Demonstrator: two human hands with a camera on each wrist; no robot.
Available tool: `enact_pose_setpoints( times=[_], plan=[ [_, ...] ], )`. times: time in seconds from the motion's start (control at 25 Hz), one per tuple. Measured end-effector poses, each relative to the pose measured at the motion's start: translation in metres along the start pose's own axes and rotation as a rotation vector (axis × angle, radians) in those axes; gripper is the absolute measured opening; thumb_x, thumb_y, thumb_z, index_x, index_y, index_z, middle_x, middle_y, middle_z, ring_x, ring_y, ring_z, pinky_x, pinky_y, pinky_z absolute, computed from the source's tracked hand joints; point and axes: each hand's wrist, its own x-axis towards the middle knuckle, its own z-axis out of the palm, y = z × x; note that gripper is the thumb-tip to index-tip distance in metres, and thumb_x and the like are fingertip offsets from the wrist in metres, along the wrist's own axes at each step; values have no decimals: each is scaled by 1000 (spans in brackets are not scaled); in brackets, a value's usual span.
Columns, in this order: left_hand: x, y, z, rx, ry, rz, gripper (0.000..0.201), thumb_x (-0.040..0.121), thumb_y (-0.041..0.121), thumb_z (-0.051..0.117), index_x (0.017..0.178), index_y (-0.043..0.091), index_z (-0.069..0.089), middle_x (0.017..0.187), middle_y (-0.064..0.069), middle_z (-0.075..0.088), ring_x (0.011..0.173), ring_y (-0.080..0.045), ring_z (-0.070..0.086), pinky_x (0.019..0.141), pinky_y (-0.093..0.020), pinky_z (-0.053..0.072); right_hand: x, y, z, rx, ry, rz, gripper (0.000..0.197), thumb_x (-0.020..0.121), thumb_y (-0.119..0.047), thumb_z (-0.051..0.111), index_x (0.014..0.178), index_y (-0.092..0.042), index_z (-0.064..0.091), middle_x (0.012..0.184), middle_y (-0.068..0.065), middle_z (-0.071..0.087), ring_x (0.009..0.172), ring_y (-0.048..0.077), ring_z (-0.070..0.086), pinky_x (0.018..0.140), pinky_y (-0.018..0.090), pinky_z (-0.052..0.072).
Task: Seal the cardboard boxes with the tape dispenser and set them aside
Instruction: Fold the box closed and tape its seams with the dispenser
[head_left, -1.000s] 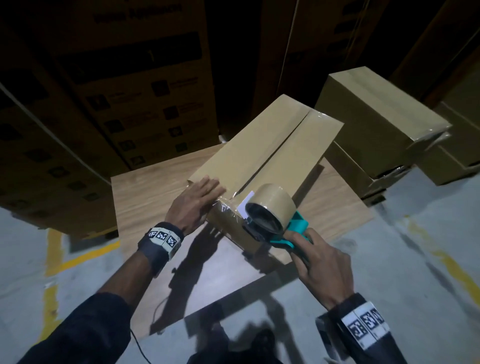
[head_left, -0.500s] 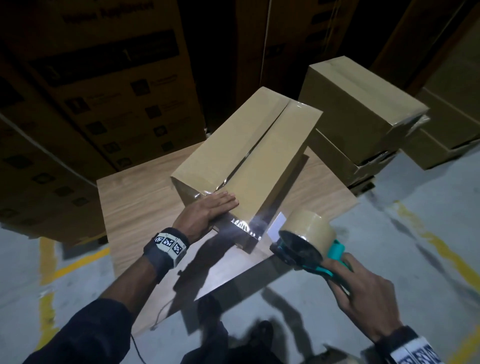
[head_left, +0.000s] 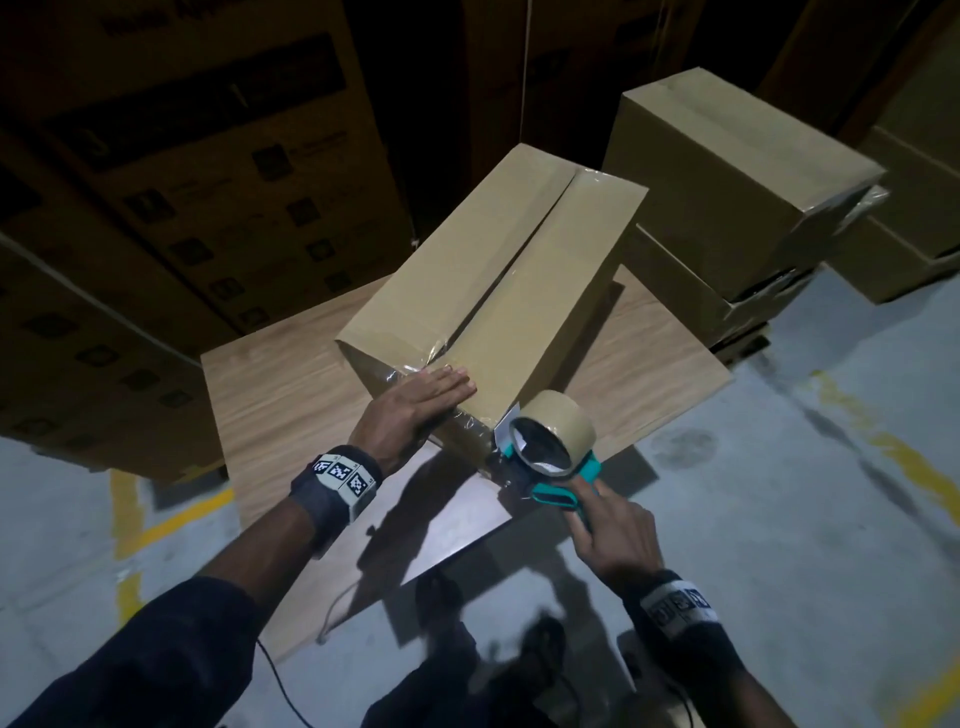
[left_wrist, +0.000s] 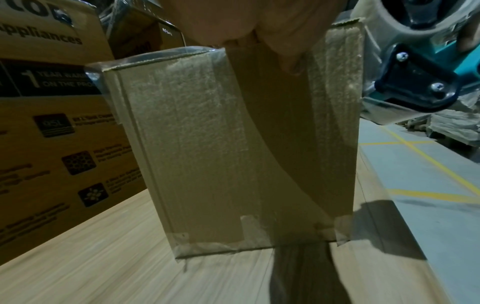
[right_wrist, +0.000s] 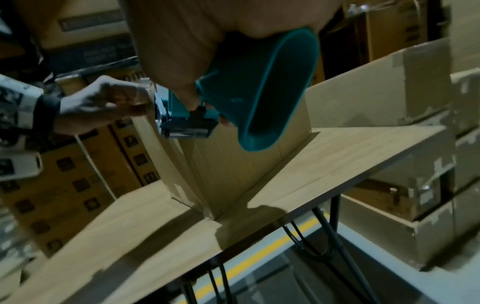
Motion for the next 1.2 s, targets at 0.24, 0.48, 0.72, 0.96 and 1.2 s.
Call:
enact_pose_setpoints(
  times=[0.24, 0.48, 0.72, 0.96, 1.2],
  plan=[
    [4, 11, 4, 13, 34, -15, 49, 99, 19, 53, 147, 28, 50, 151, -2, 52, 139, -18, 47, 115, -47, 33, -56, 9, 44, 126, -112, 269, 45, 87, -49, 56, 131, -45, 49, 86, 5, 73, 68, 32, 69, 57, 42, 58],
    [36, 53, 33, 215, 55, -152, 89, 70, -2, 84, 150, 17, 50, 150, -9, 54, 138, -24, 53, 116, -39, 24, 30, 7, 83, 928, 63, 1077, 37, 100, -37, 61, 133, -31, 46, 116, 10, 67, 92, 28, 67, 81, 41, 54],
    [51, 47, 14, 34, 69, -209, 68, 93, 17, 69, 154, 23, 39, 162, -8, 36, 149, -26, 37, 121, -44, 26, 122, -3, 75, 915, -172, 1141, 41, 107, -43, 47, 141, -20, 43, 127, 14, 62, 92, 27, 64, 67, 29, 51],
    [-22, -61, -91, 7, 59, -406, 67, 87, 0, 68, 145, 31, 57, 119, -8, 68, 102, -27, 61, 83, -45, 56, 152, -22, -26, 221, 127, 318, 66, 89, -8, 73, 142, -39, 49, 117, -6, 64, 90, 12, 65, 81, 28, 56],
    [-6, -115, -86, -167, -133, -186, 48, 84, 2, 80, 128, 21, 71, 105, -6, 75, 89, -20, 69, 77, -32, 54, 207, -18, -61, -97, -405, -66, 73, 86, -16, 80, 143, -44, 44, 126, -1, 66, 98, 13, 63, 87, 37, 58]
  ],
)
